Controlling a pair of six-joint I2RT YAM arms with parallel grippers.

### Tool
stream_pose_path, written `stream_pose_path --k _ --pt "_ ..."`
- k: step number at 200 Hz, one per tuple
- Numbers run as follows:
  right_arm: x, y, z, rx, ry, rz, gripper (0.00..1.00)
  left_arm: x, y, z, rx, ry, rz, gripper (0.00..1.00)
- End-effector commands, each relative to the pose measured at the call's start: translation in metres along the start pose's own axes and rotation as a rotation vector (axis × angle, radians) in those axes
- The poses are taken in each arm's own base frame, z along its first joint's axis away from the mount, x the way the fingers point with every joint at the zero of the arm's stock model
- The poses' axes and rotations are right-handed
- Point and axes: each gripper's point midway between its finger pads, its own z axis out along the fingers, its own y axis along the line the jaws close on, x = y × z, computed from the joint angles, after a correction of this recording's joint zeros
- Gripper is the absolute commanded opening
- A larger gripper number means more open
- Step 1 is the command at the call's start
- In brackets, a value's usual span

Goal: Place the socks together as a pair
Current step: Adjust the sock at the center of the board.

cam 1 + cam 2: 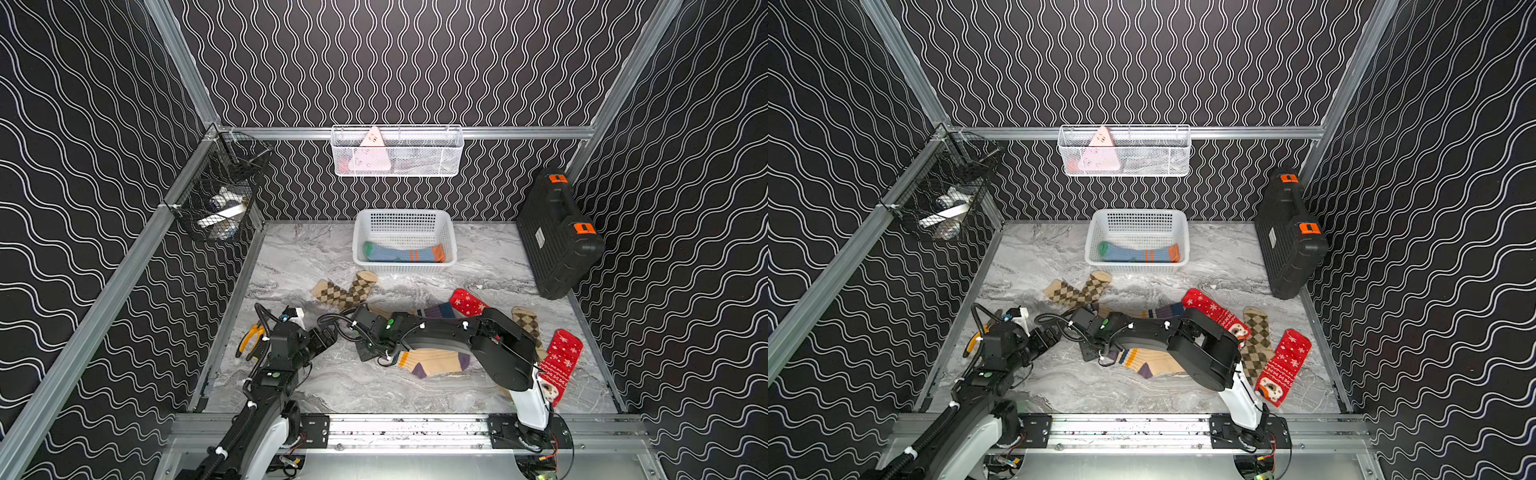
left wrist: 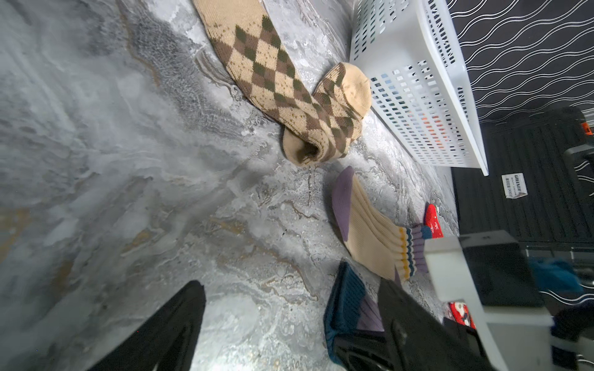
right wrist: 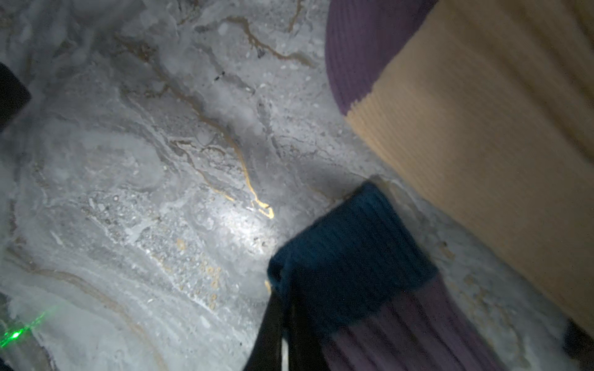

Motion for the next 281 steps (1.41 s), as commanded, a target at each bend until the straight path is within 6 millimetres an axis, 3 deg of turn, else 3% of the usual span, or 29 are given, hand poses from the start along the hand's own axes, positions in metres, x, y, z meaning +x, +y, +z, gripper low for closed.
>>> stream_pose_path --k 1,48,63,81,101,128,146,170,190,226,281 --pt "-0.027 0.025 -0.039 -0.098 -0.062 -0.004 0.0 -0.001 0.0 -0.004 -0.01 -0.006 0.003 0.89" --pt "-0.091 0.08 -0.16 -0.358 -0.278 -0.019 0.0 -0.011 -0.007 -0.017 -0.019 -0.04 0.029 0.89" --pt "-0.098 0.074 -0.19 -0.376 -0.346 0.005 0.0 -0.012 -0.009 -0.018 -0.013 -0.046 0.027 0.88" --pt "-0.095 0.043 -0.206 -0.326 -0.406 0.057 0.0 -0.011 -0.009 -0.018 -0.011 -0.041 0.029 0.88" --pt "-0.071 -0.011 -0.196 -0.236 -0.404 0.144 0.0 -0.011 -0.01 -0.016 -0.01 -0.036 0.032 0.88" --pt "-0.013 -0.096 -0.16 -0.121 -0.317 0.27 0.0 -0.011 -0.01 -0.015 -0.004 -0.036 0.035 0.88" --pt "0.023 -0.147 -0.146 -0.045 -0.286 0.354 0.0 -0.013 -0.011 -0.013 -0.004 -0.038 0.037 0.88" --pt "0.056 -0.195 -0.135 0.027 -0.262 0.454 0.03 -0.014 -0.01 -0.01 -0.003 -0.038 0.036 0.88" --pt "0.069 -0.215 -0.134 0.084 -0.255 0.495 0.08 -0.012 -0.011 -0.007 0.001 -0.022 0.036 0.88" --pt "0.077 -0.237 -0.139 0.198 -0.251 0.513 0.34 -0.007 -0.015 -0.003 0.018 0.028 0.054 0.89" --pt "0.071 -0.25 -0.165 0.214 -0.33 0.557 0.42 0.019 -0.036 0.005 -0.009 0.128 0.217 0.88"
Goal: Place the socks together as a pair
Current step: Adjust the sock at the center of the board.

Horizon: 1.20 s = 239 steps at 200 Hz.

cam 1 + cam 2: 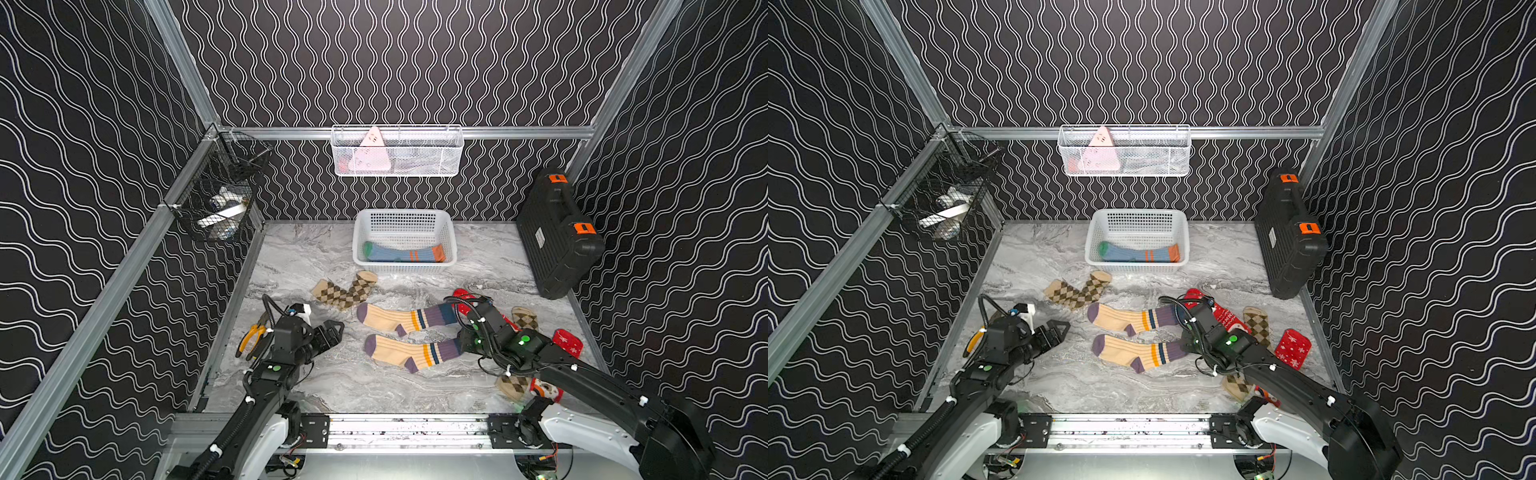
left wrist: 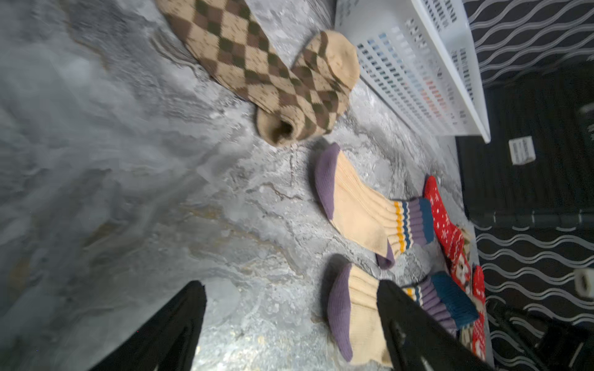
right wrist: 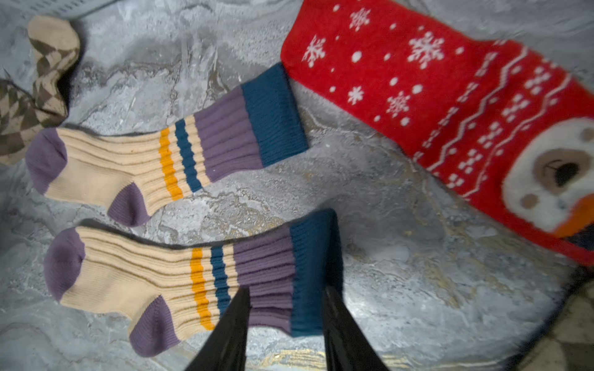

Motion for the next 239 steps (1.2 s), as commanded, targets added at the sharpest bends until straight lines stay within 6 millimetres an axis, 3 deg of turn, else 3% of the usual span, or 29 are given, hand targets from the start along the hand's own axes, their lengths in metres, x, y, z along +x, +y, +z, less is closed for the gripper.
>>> stream_pose_path --k 1,44,102,130,158,181,201,222,232,239 --pt "-0.007 -0.005 -0.009 0.019 -0.032 0.024 0.42 0.003 -0.011 0.003 -0.027 0.014 0.101 0.88" --pt "-0.009 0.008 -0.01 -0.029 -0.007 0.009 0.44 0.027 -0.03 0.018 -0.084 0.101 0.247 0.84" --pt "-0.009 0.017 -0.003 -0.046 0.022 -0.018 0.43 0.063 -0.029 0.045 -0.19 0.216 0.379 0.72" --pt "-0.006 0.018 -0.001 -0.051 0.032 -0.026 0.41 0.073 -0.034 0.056 -0.181 0.232 0.395 0.57" --pt "-0.008 0.016 -0.001 -0.045 0.028 -0.031 0.38 0.079 -0.032 0.06 -0.206 0.233 0.412 0.29" --pt "-0.011 0.015 0.0 -0.033 0.029 -0.042 0.36 0.072 -0.026 0.051 -0.237 0.195 0.411 0.11" --pt "-0.013 0.017 0.002 -0.035 0.038 -0.051 0.36 0.062 -0.019 0.035 -0.269 0.146 0.402 0.03" --pt "-0.015 0.02 0.009 -0.041 0.049 -0.051 0.36 0.06 -0.02 0.027 -0.263 0.142 0.4 0.08" --pt "-0.017 0.022 0.013 -0.043 0.056 -0.05 0.36 0.063 -0.021 0.027 -0.253 0.157 0.394 0.25" --pt "-0.018 0.022 0.017 -0.039 0.06 -0.048 0.36 0.065 -0.022 0.029 -0.249 0.162 0.392 0.46"
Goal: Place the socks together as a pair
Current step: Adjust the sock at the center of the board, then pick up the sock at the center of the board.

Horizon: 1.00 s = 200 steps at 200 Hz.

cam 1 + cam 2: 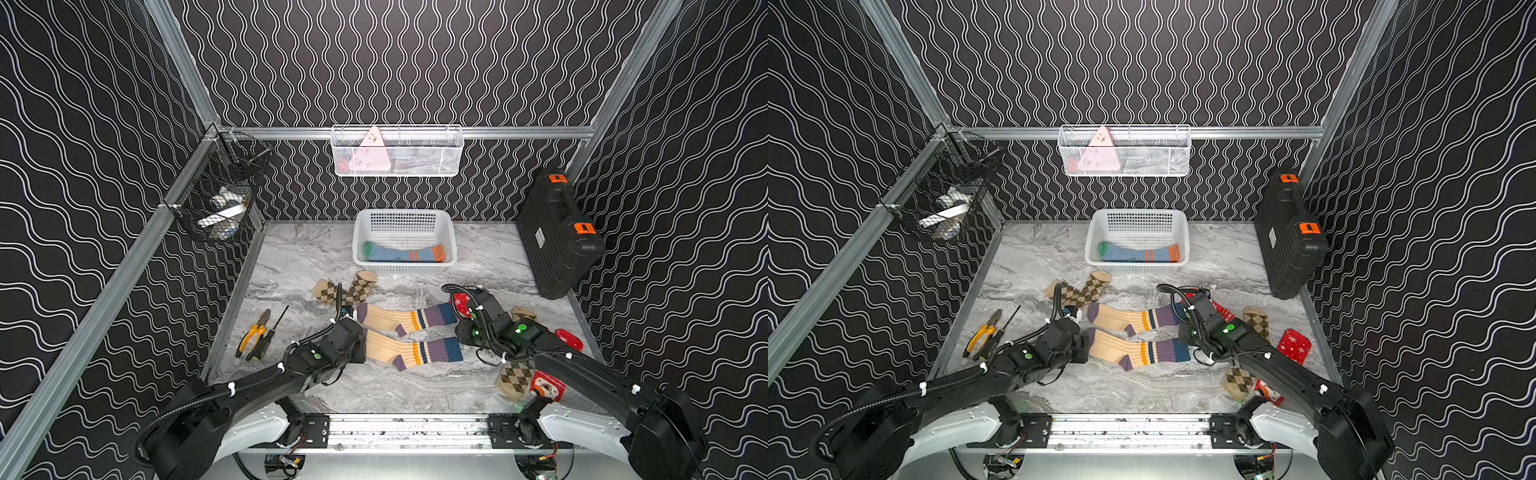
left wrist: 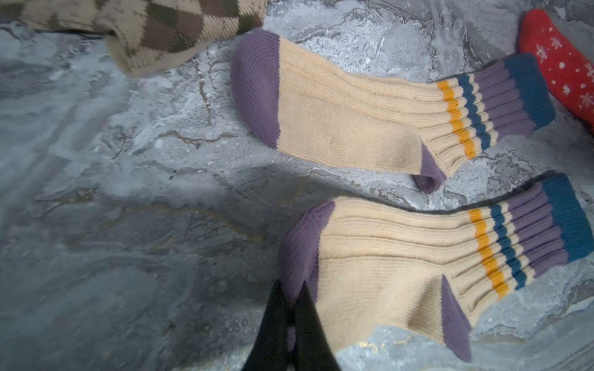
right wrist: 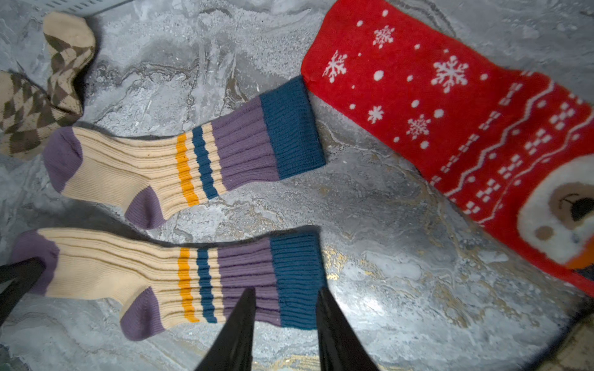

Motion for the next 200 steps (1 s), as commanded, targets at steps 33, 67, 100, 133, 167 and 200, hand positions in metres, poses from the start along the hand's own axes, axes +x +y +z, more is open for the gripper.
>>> stream_pose_path --k 33,67,100,133,167,200 --pt "-0.026 -0.001 0.018 0.019 0.005 0.017 0.37 -0.005 0.004 -0.002 -0.042 -0.005 -0.012 0.78" --pt "-0.051 -0.017 0.033 0.002 0.03 0.103 0.38 -0.053 0.009 -0.009 -0.084 -0.097 -0.021 0.8" --pt "-0.062 -0.012 0.053 -0.042 0.093 0.121 0.4 -0.084 0.026 0.012 -0.079 -0.087 -0.083 0.8" --pt "-0.062 -0.01 0.071 -0.046 0.151 0.118 0.43 -0.093 0.018 0.033 -0.046 -0.049 -0.096 0.79" --pt "-0.057 -0.02 0.088 -0.029 0.189 0.134 0.44 -0.094 0.013 0.052 -0.037 -0.011 -0.092 0.77" --pt "-0.052 -0.019 0.1 -0.04 0.227 0.136 0.44 -0.088 0.009 0.063 -0.017 0.015 -0.093 0.7"
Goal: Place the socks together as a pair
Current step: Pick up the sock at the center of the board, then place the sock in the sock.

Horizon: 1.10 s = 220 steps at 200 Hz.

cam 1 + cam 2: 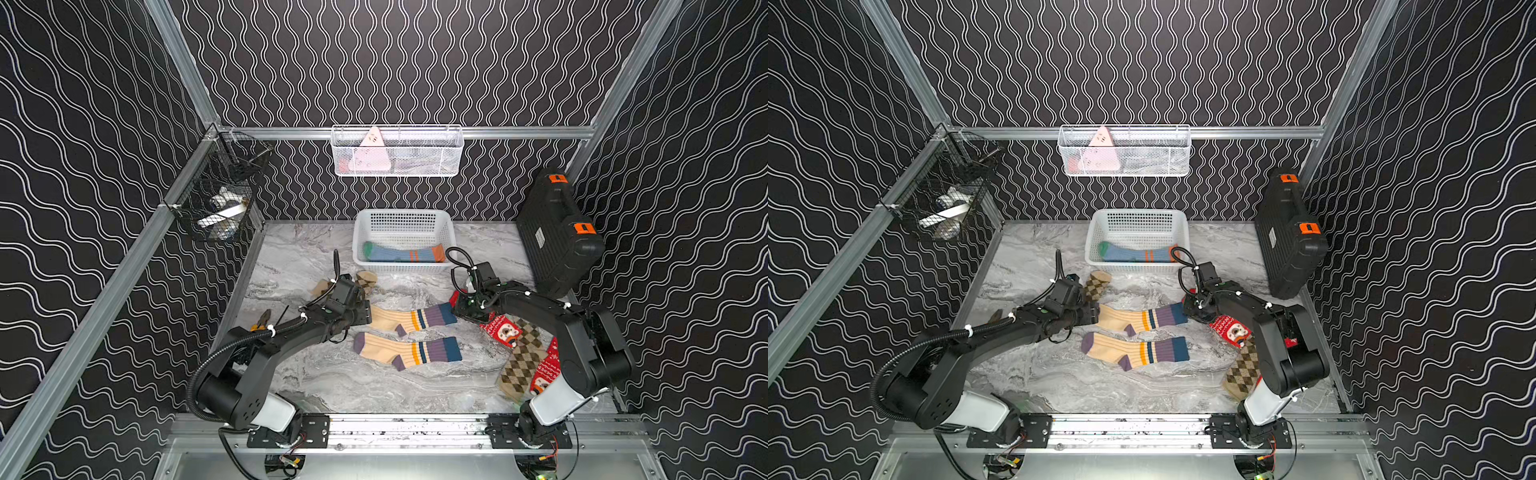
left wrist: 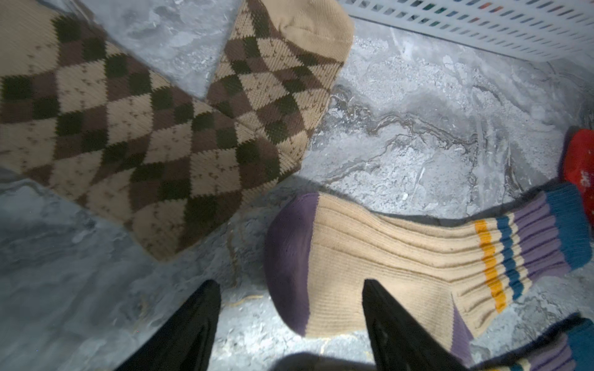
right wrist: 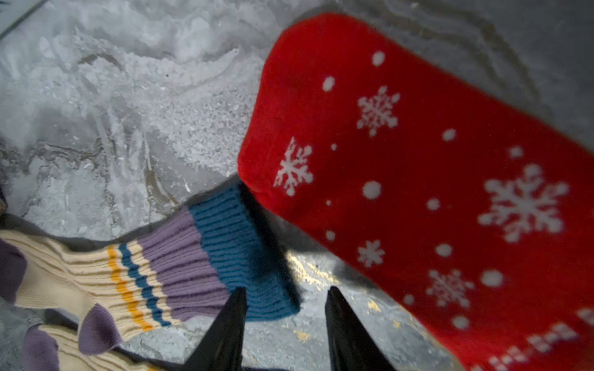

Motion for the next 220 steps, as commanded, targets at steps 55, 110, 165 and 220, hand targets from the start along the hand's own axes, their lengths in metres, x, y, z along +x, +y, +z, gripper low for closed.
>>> stream_pose_path --k 55,110,165,220 --pt "0.006 0.013 0.021 -0.08 0.055 -0.02 0.37 0.01 -0.009 0.018 0.039 0.03 0.022 0.41" --pt "0.003 0.03 -0.01 -0.152 0.023 -0.045 0.0 -0.003 -0.02 -0.003 0.063 -0.013 0.033 0.02" --pt "0.016 0.048 -0.068 -0.258 0.002 -0.079 0.0 -0.007 -0.045 -0.053 0.159 -0.046 0.065 0.0" --pt "0.058 0.056 -0.117 -0.361 0.024 -0.099 0.0 0.017 -0.067 -0.11 0.257 -0.047 0.115 0.0"
